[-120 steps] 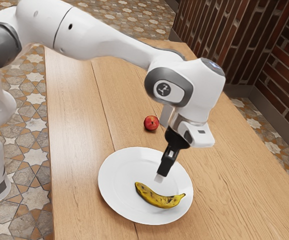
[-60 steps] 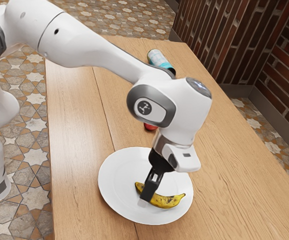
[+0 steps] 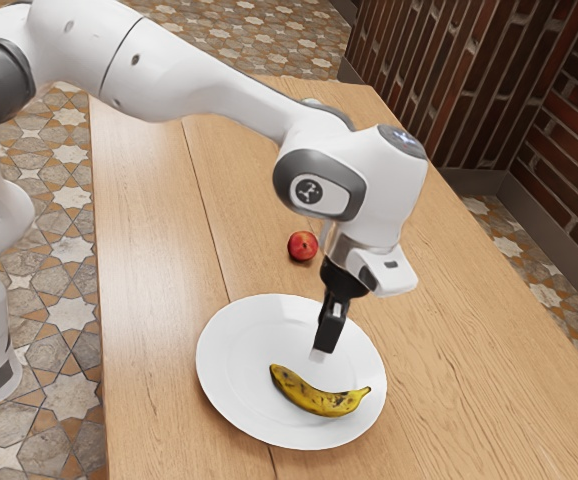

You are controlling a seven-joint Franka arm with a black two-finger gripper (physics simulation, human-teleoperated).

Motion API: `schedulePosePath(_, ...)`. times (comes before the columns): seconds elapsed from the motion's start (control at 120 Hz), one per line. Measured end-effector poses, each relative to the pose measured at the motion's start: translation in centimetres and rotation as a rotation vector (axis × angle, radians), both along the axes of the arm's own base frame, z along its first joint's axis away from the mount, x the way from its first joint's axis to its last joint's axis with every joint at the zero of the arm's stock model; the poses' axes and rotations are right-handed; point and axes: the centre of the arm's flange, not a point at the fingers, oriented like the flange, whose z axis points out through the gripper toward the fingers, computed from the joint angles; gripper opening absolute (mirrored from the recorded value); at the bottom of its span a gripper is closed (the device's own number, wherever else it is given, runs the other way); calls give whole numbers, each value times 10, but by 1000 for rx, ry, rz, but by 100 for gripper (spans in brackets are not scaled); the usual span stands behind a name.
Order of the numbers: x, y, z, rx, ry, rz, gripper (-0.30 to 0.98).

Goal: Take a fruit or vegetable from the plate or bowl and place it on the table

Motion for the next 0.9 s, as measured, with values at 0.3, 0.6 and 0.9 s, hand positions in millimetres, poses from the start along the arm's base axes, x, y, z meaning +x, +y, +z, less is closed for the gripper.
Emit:
schedulePosePath(0.3, -32, -41, -14, 3, 23, -100, 69)
schedulePosePath(0.6, -40, -47, -23, 11, 38, -124, 69)
schedulePosePath(0.9, -33, -7, -24, 5, 51, -63, 69)
